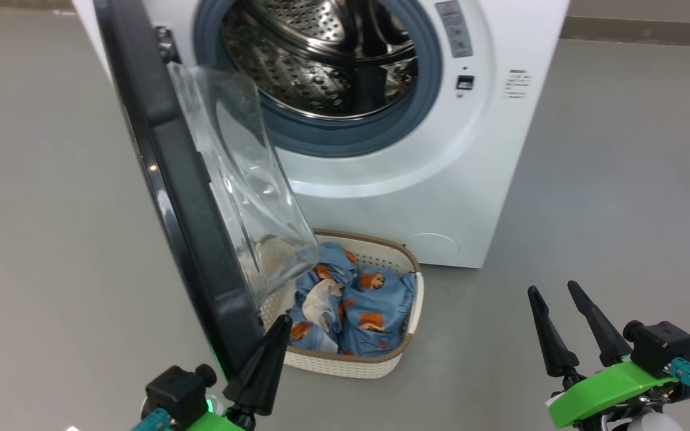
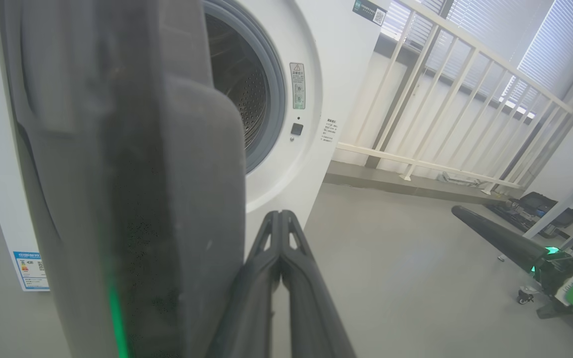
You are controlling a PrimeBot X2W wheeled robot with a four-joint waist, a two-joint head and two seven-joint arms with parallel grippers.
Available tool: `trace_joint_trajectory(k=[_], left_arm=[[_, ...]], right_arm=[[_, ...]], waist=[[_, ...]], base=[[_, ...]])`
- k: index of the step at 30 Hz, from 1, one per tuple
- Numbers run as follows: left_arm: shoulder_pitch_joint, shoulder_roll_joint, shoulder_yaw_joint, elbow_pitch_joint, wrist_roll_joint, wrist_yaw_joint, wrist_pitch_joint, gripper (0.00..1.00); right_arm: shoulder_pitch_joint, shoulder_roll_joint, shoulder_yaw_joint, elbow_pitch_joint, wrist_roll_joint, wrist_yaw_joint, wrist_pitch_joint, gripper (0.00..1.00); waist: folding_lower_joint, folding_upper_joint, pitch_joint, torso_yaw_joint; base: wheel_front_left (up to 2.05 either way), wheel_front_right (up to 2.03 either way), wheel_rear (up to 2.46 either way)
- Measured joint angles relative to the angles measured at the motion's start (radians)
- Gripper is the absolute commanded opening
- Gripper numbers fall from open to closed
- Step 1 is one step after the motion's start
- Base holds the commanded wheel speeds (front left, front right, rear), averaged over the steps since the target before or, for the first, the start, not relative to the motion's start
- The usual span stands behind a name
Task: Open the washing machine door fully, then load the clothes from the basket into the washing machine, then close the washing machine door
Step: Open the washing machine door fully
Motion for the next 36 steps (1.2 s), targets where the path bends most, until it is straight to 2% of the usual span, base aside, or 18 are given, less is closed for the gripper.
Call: trace_joint_trajectory(k=[12, 21, 28, 36], left_arm=[[0.007, 0.035, 0.033, -0.022, -0.004, 0.028, 0.017, 0.00], [0.003, 0.092, 0.114, -0.019, -0.024, 0.062, 0.030, 0.00], [-0.040, 0.151, 0.191, 0.020, -0.038, 0.089, 0.048, 0.00], [-0.076, 0.191, 0.265, 0.053, -0.078, 0.112, 0.058, 0.00]], right_arm=[[0.000, 0.013, -0.007, 0.001, 0.000, 0.000, 0.000, 1.00], [-0.005, 0.020, -0.013, 0.002, 0.000, 0.000, 0.000, 1.00], [-0.038, 0.024, -0.013, 0.001, -0.004, 0.000, 0.000, 1.00], [-0.041, 0.031, -0.017, 0.002, -0.007, 0.000, 0.000, 1.00]], waist=[[-0.0001, 0.0000, 0.014, 0.084], [-0.0001, 0.0000, 0.037, 0.138], [0.0000, -0.0001, 0.073, 0.158], [0.0000, 0.0000, 0.105, 0.184]], base=[[0.00, 0.00, 0.00], [0.00, 0.00, 0.00], [0.00, 0.00, 0.00], [0.00, 0.00, 0.00]])
